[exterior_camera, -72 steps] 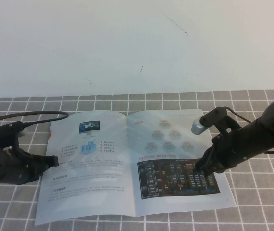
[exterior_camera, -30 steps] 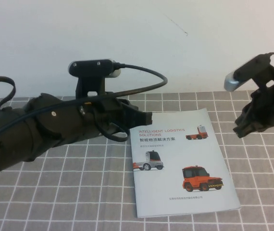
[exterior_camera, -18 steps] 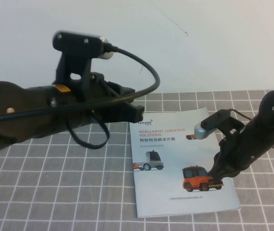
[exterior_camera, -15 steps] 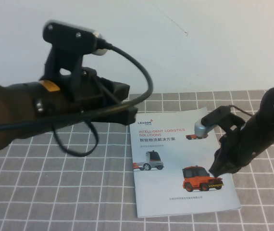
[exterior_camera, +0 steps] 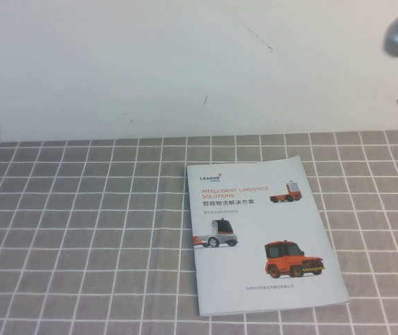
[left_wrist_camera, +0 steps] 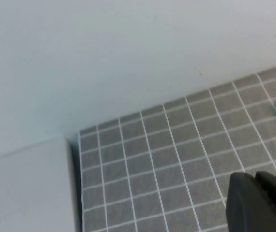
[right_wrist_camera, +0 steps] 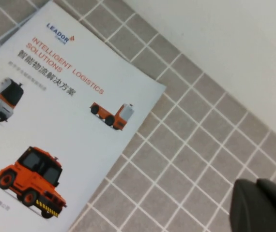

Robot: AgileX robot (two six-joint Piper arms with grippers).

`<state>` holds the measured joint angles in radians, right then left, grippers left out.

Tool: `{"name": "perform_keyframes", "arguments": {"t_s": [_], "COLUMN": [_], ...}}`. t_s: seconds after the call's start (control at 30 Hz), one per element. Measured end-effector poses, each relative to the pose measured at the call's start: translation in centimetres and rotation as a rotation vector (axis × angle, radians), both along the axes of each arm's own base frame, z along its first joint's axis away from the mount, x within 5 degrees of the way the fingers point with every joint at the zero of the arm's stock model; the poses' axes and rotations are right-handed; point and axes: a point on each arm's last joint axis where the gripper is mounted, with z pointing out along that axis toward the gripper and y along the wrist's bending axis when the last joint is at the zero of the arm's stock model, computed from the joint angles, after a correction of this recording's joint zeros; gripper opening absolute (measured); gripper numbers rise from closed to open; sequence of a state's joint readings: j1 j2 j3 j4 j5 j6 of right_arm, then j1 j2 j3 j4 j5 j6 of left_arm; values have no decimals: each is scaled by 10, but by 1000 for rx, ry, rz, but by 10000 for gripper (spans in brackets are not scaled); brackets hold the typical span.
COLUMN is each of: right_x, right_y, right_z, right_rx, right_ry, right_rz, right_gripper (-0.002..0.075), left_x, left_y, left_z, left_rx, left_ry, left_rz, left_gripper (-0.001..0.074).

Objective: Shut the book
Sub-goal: 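Close the open booklet and leave it lying on the table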

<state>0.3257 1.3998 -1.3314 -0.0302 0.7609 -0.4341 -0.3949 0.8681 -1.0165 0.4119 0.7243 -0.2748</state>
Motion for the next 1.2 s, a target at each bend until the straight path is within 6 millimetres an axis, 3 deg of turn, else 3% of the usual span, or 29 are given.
{"name": "perform_keyframes", "arguments": {"t_s": [0.1,0.2,0.27,0.4,0.63,0.8,1.0,1.2], "right_x": [-27,-60,-80,-121,-185,-216,-233,-234], "right_y": [-11,-25,-32,-46,-68,-76,-79,-76], "right_z": [22,28,25,9,-22,-40,-75,-99], "right_rx": [13,23,28,55,125,213,263,307], "right_ry": [-55,-92,-106,-131,-205,-292,-307,-236], "right_rz": [-24,-56,-69,-87,-116,-125,-119,-118], "right_gripper": [-3,-3,-3,-3,-3,-3,-3,-3], "left_x": [-30,-67,-82,-108,-123,-132,-133,-131], "left_y": [14,29,34,41,40,40,39,39], "left_z": [16,28,28,6,-56,-88,-117,-125], "left_rx": [-35,-89,-112,-173,-247,-282,-291,-284], "left_ry": [-96,-205,-255,-311,-335,-419,-406,-367], "left_rz": [12,12,4,-31,-98,-139,-145,-136], "left_gripper": [-2,-2,-2,-2,-2,-3,-3,-3]}}
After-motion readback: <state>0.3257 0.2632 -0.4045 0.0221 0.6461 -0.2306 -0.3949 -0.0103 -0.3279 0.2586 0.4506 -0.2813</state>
